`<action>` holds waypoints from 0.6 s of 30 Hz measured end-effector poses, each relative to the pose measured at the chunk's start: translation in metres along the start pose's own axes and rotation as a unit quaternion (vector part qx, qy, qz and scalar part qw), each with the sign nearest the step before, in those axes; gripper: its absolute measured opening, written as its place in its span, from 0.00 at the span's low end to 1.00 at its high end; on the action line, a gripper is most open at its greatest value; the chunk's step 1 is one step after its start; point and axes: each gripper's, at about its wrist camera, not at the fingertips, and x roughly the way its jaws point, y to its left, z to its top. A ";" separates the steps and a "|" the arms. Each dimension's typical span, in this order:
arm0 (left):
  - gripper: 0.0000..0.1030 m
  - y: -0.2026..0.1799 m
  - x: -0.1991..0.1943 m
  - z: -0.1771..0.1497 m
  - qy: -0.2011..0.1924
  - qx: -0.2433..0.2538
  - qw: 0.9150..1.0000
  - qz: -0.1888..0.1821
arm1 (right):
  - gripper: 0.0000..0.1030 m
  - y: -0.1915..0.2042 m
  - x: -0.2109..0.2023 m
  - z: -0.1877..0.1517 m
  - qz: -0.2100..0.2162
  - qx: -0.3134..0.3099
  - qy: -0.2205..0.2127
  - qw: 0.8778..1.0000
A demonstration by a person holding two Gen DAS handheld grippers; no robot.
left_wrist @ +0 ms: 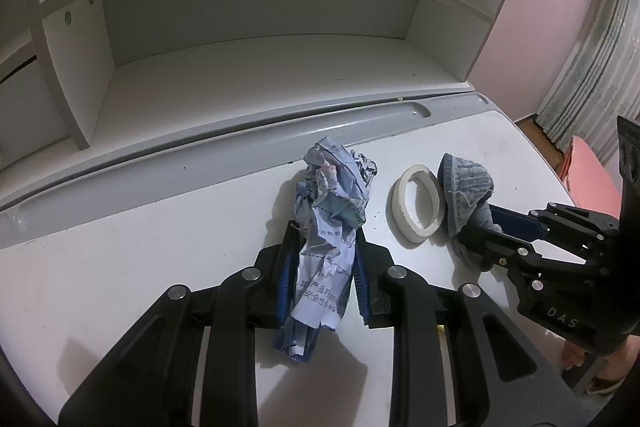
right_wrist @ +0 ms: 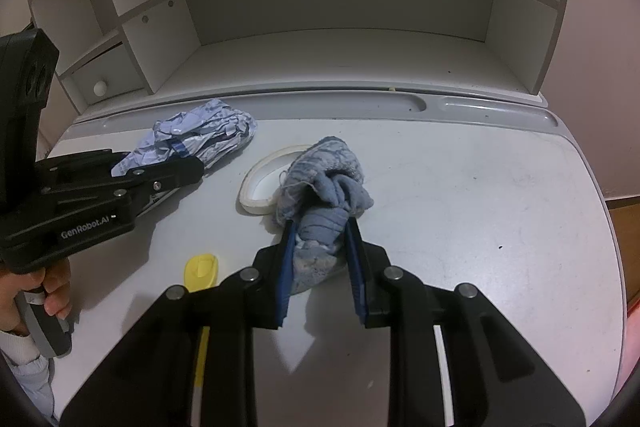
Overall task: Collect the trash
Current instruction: 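Grasp the crumpled blue paper with the left tool while the right tool grasps the grey cloth, then carry both items over the bin and open both tools to drop them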
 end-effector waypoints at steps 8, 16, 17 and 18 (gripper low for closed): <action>0.24 0.001 0.001 0.000 0.000 -0.001 1.000 -0.001 | 0.24 0.005 0.000 0.000 -0.014 -0.009 -0.002 1.000; 0.24 -0.012 -0.042 0.006 -0.062 0.006 0.998 0.007 | 0.24 -0.011 -0.034 -0.008 0.062 0.035 -0.049 0.996; 0.24 -0.017 -0.054 0.007 -0.074 0.000 0.997 0.003 | 0.24 -0.013 -0.045 -0.011 0.068 0.035 -0.060 0.995; 0.24 -0.025 -0.063 0.006 -0.083 0.000 0.997 -0.005 | 0.24 -0.017 -0.066 -0.016 0.068 0.031 -0.077 0.994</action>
